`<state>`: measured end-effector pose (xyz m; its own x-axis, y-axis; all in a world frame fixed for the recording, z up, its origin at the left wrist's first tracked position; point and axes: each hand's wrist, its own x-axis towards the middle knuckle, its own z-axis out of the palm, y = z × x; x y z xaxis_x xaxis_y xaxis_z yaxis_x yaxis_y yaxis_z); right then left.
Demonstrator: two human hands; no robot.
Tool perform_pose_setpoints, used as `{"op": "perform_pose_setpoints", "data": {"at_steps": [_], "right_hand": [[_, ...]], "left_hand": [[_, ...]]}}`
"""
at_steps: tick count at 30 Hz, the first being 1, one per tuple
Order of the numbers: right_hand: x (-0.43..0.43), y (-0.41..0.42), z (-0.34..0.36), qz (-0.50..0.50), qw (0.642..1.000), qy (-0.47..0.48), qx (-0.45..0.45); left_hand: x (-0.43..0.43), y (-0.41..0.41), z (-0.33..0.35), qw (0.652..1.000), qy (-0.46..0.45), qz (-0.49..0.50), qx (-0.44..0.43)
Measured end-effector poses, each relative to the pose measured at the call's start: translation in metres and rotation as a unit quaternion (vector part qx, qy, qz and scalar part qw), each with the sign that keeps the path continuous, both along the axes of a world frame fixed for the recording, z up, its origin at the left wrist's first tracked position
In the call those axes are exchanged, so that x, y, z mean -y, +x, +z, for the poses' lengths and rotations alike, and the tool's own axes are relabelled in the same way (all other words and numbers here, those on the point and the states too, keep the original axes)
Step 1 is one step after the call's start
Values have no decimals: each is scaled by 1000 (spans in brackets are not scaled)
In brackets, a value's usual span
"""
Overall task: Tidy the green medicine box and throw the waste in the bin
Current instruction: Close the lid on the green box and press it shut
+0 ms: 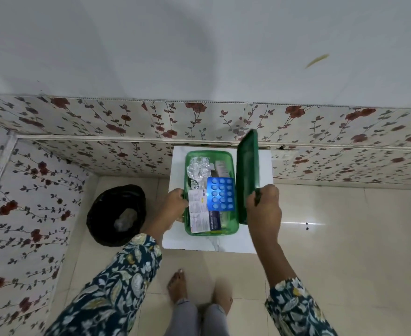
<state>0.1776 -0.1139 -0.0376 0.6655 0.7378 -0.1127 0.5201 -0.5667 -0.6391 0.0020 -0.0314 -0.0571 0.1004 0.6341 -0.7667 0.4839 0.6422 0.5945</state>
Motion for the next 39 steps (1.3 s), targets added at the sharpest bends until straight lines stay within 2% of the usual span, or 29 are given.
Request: {"op": "perform_pose_setpoints", "data": {"at_steps": [3,5,8,10,12,14,15,17,18,20,22,23,27,30,31,33,34,36,37,39], "right_hand": [[-8,-40,6,99,990,-21,100],[-15,-63,5,149,977,-36,148],[-21,-79,-5,181,969,-55,160],[-21,-81,-12,174,978,-68,90],[-19,-67,-15,81,995,-55,-6],[-14,-41,-18,-26,997,-56,-41],[-12,-26,-20,-44,993,-97,-45],[-9,0,-24,-30,977,-182,-109],[-8,7,-23,-18,969,-192,-156],[-7,12,-21,6,967,-184,-174],[-6,13,-19,-8,973,-145,-179],[-5,11,-18,-27,970,-116,-212],[-3,15,-8,-103,918,-19,-382],[2,26,-3,-106,868,5,-484],[4,28,-3,-95,864,-6,-494],[7,28,-4,-70,881,-54,-465],[8,25,-6,-49,900,-79,-426],[9,20,-12,23,950,-131,-281],[10,18,-16,64,964,-161,-201],[11,17,-22,110,965,-208,-111]], "left_hand": [[4,18,-4,998,-5,10,61],[5,25,-6,992,-10,57,109],[4,26,-6,981,-12,131,146],[7,24,-6,978,-7,138,155],[15,23,-7,981,-11,135,139],[26,21,-7,986,-3,99,132],[31,21,-8,989,1,71,132],[38,26,-11,992,-8,31,121],[41,28,-12,994,-18,16,109],[46,34,-11,997,-25,-13,76],[49,38,-9,998,-16,-23,60],[49,38,-9,998,-10,-25,58],[48,37,-7,997,22,12,71],[43,34,-1,991,50,67,107],[43,33,0,989,56,78,110],[46,32,-1,992,55,85,81],[50,32,-3,994,52,80,53],[63,34,-8,997,45,60,18],[69,36,-10,998,48,47,10],[73,40,-12,998,63,25,-10]]}}
